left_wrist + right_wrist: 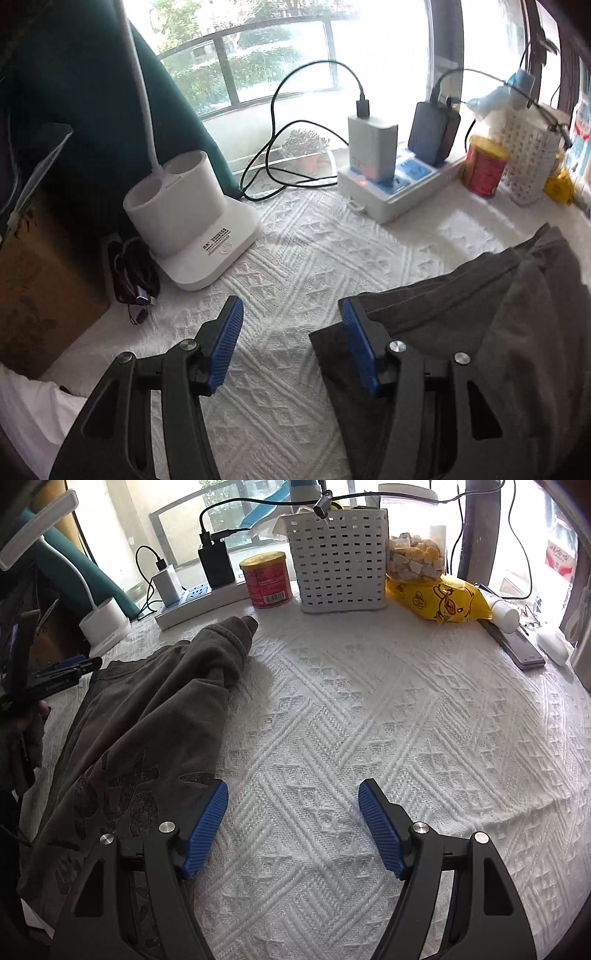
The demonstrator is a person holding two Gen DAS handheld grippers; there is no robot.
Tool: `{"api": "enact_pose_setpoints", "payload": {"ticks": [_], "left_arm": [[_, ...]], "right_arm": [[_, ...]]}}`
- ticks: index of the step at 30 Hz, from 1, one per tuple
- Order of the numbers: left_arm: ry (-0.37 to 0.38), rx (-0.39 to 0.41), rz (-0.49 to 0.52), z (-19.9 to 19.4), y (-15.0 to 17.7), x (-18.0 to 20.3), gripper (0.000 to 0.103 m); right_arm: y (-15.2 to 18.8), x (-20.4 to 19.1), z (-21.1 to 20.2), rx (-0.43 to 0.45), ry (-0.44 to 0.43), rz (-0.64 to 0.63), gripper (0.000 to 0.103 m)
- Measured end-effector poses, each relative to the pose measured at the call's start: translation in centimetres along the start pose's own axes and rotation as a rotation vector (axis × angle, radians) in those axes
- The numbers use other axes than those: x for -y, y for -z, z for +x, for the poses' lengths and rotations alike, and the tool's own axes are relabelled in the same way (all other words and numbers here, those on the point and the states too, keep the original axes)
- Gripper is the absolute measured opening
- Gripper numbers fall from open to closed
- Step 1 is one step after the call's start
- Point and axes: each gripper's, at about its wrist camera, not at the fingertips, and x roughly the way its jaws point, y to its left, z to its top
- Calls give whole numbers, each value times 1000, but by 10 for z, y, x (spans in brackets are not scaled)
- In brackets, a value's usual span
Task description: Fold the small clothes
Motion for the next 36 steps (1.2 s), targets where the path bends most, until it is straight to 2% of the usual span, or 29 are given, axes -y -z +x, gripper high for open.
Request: {"api": "enact_pose_setpoints", "payload": {"ticks": [3, 5, 9, 11, 13, 15, 17, 18, 20, 21, 25, 31, 36], "left_arm": [[155, -6, -63, -22, 6, 5, 56], [265, -48, -89, -27, 16, 17, 56], [416, -146, -132, -20, 36, 51, 56], [438, -182, -133, -15, 44, 67, 56], [450, -186, -152, -14, 44, 71, 56], [503, -179, -193, -16, 41, 67, 56], [509, -161, -164, -17, 37, 70, 53], [503, -157, -137, -17, 37, 73, 47], [495, -158, -91, -18, 37, 79, 9], [496, -154, -80, -19, 37, 80, 7], [511, -100, -77, -37, 28, 66, 3], [451, 18, -93, -76, 4, 31, 3], [431, -4, -75, -69, 4, 17, 3]], "right_arm": [[-5, 1, 3, 12, 0, 0, 77], [-9, 2, 6, 19, -5, 2, 77], [-19, 3, 12, 33, -11, 1, 77], [-23, 3, 13, 40, -15, 5, 77], [-26, 4, 11, 51, -16, 10, 77], [-27, 6, 9, 63, -17, 19, 77], [-29, 8, 8, 71, -17, 26, 77], [-29, 9, 8, 74, -17, 31, 77], [-31, 11, 8, 78, -20, 39, 77], [-32, 12, 8, 81, -21, 41, 77], [-40, 8, 9, 101, 9, 21, 77], [-53, -3, 15, 116, -28, 10, 77], [-64, -14, 25, 113, -105, 7, 77]]}}
